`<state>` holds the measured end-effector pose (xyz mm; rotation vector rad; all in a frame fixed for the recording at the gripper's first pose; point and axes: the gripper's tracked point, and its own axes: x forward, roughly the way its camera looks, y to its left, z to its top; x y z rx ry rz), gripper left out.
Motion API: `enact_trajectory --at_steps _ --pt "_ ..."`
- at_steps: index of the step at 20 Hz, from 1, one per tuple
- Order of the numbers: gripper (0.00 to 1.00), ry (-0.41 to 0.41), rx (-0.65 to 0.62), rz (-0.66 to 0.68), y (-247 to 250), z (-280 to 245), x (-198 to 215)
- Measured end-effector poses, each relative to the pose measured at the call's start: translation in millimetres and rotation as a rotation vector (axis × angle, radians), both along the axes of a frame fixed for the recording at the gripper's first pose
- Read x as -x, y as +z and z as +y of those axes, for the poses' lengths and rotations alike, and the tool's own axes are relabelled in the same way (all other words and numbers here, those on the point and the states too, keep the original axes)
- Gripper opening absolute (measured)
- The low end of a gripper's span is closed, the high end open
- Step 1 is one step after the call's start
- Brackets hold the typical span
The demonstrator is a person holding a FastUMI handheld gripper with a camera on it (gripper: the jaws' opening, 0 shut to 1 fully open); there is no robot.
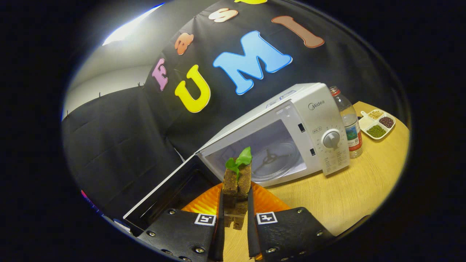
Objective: Open the microwave, put the food inside, and close the microwave door.
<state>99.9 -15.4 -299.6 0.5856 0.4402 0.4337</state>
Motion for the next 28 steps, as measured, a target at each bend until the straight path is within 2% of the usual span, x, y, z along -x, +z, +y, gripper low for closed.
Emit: enact_trajectory --at_steps 7,12,14,17,22,26,28 --pt "0.26 0.014 -0.015 0.004 -30.1 33.6 -81.0" --pt "0.26 -0.044 -0.086 0.034 -48.5 35.6 -133.9" --pt "0.26 -0.117 -0.067 -0.008 -49.9 28.5 -157.3" --pt "0.25 -0.154 0.023 -0.050 -58.2 26.1 -171.6" --pt "0.26 -0.187 0.079 -0.097 -64.4 25.0 -188.5" --pt "0.37 -0.250 0.131 -0.125 -67.7 14.4 -201.4" --pt "0.38 -0.269 0.166 -0.129 -72.0 9.5 -200.9"
